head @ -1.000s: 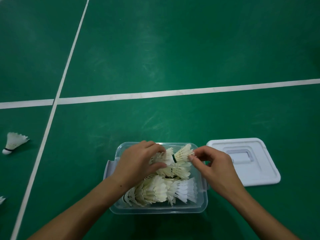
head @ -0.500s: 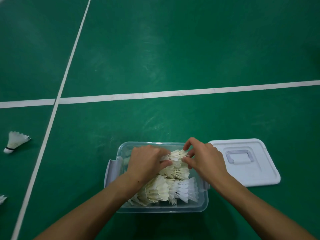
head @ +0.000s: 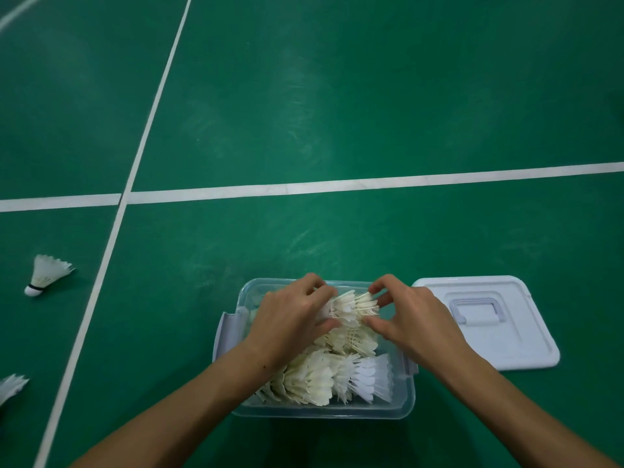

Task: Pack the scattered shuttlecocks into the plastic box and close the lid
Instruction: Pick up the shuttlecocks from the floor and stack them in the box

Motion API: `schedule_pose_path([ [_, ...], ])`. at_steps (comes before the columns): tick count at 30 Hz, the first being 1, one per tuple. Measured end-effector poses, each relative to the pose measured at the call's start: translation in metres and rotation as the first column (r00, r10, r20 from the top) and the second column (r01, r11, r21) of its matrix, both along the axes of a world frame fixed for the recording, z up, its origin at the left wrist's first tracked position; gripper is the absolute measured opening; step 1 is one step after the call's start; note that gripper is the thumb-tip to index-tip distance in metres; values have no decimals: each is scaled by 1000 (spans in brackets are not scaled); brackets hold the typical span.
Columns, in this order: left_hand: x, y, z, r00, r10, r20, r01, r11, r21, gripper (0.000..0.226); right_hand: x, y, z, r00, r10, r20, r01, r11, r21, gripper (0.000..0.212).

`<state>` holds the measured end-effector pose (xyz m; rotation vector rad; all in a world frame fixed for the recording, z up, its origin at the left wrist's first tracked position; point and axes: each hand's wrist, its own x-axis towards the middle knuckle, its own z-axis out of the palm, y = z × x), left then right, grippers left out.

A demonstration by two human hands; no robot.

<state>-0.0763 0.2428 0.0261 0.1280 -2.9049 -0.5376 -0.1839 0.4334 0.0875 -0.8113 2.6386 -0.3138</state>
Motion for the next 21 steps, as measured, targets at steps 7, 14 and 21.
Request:
schedule_pose_path([
  [7, 6, -14, 29, 992, 83, 96, -99, 979, 176, 74, -2, 6, 23, 979, 96, -182, -81, 993, 87, 56],
  [14, 51, -56, 65, 978, 210, -18, -180, 875, 449, 72, 14, -34, 53, 968, 215, -127, -224, 973, -56, 59],
  [21, 151, -124, 94, 884, 455, -105, -335, 774, 537, 51, 62, -117, 87, 878, 477, -44, -476, 859, -187, 61],
])
